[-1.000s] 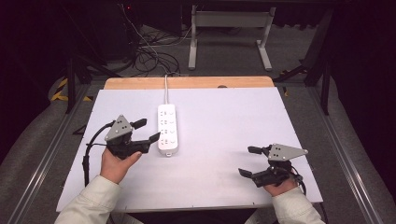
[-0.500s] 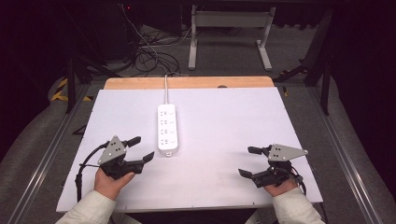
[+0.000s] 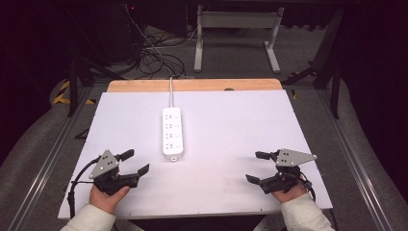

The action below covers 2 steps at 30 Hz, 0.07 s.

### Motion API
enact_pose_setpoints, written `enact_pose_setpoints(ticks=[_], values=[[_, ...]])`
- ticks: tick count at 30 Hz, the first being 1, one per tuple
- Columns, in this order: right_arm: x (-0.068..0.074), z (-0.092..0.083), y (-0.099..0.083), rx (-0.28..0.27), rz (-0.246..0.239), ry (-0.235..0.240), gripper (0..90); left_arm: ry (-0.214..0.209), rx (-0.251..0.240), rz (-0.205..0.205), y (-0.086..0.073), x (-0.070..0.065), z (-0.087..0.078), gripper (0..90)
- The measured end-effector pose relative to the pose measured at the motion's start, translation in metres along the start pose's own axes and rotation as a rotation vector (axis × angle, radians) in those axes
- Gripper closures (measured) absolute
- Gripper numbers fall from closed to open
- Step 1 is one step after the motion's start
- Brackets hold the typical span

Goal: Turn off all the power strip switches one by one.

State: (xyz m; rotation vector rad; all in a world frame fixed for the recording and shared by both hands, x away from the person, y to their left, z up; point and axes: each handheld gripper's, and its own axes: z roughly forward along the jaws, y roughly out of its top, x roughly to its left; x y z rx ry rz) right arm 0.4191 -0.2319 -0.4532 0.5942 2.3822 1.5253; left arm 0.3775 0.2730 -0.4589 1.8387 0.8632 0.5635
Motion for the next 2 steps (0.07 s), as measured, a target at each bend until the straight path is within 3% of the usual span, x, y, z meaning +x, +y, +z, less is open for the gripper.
enact_pose_setpoints(ticks=[2], values=[[-0.0001, -0.0001, -0.0001, 0.0, 0.001, -0.002, 13.0, 0.023, 0.011, 0.034, 0.0008, -0.002, 0.0004, 23.5]])
